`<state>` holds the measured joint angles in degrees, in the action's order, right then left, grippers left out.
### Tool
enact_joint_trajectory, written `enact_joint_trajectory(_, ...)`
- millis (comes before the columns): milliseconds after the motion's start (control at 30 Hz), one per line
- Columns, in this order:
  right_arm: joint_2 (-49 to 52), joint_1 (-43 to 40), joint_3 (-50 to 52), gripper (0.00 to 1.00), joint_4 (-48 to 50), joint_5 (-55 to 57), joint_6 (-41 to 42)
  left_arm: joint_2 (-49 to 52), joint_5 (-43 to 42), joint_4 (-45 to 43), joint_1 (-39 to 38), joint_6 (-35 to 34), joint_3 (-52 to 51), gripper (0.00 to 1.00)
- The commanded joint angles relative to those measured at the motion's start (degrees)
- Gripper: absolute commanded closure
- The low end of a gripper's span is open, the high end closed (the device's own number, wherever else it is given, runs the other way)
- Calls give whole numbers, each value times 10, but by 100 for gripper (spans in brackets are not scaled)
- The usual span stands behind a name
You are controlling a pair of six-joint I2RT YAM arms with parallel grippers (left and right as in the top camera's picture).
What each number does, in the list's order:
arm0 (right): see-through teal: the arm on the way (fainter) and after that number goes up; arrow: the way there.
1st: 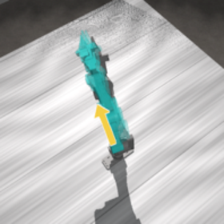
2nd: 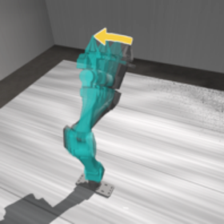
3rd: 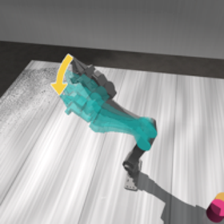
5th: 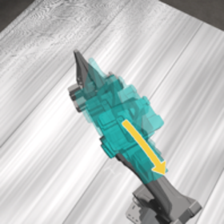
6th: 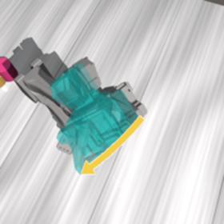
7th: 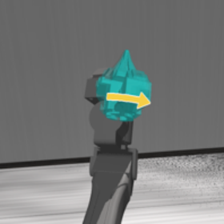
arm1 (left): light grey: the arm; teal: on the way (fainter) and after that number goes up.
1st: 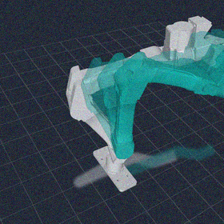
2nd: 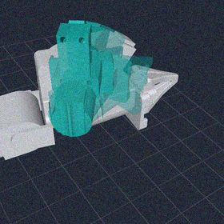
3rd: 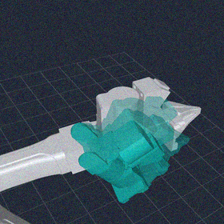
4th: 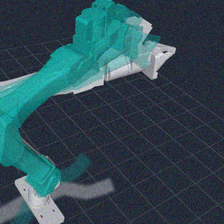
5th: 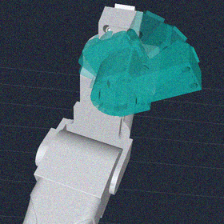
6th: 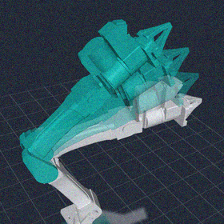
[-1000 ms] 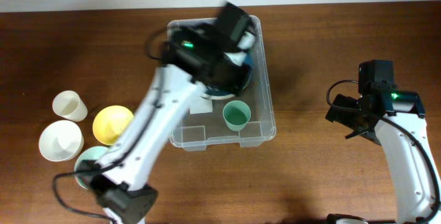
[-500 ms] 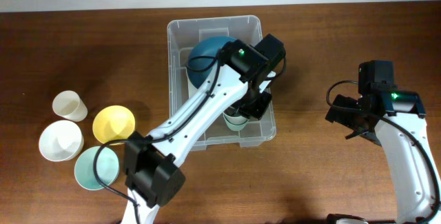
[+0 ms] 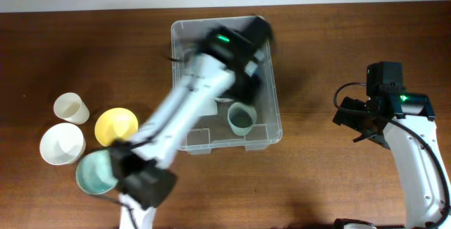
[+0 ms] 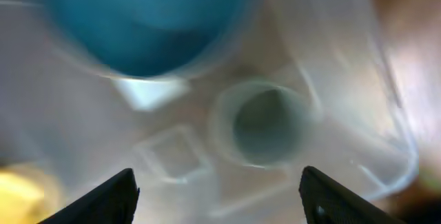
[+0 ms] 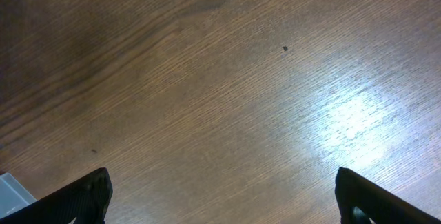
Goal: Pack container
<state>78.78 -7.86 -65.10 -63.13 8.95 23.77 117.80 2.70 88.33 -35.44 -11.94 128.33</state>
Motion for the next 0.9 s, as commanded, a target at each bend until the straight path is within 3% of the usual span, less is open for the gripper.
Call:
enact_joint_trajectory(0,-6,-2,2,1,-1,-1,0,-121,83,4,131,-24,36,22)
enact_joint_trajectory(167,-6,-2,2,1,0,-1,0,-146,71,18,336,-24,33,15)
enact_joint_trajectory(367,-6,-2,2,1,-1,-1,0,-86,37,3,527,-23,-39,15)
enact_joint_trajectory(600,-6,-2,2,1,-1,-1,0,16,25,-37,565,-17,-111,15)
enact_joint_trajectory(867,-6,-2,2,1,-1,-1,0,121,25,-52,565,-15,-113,15)
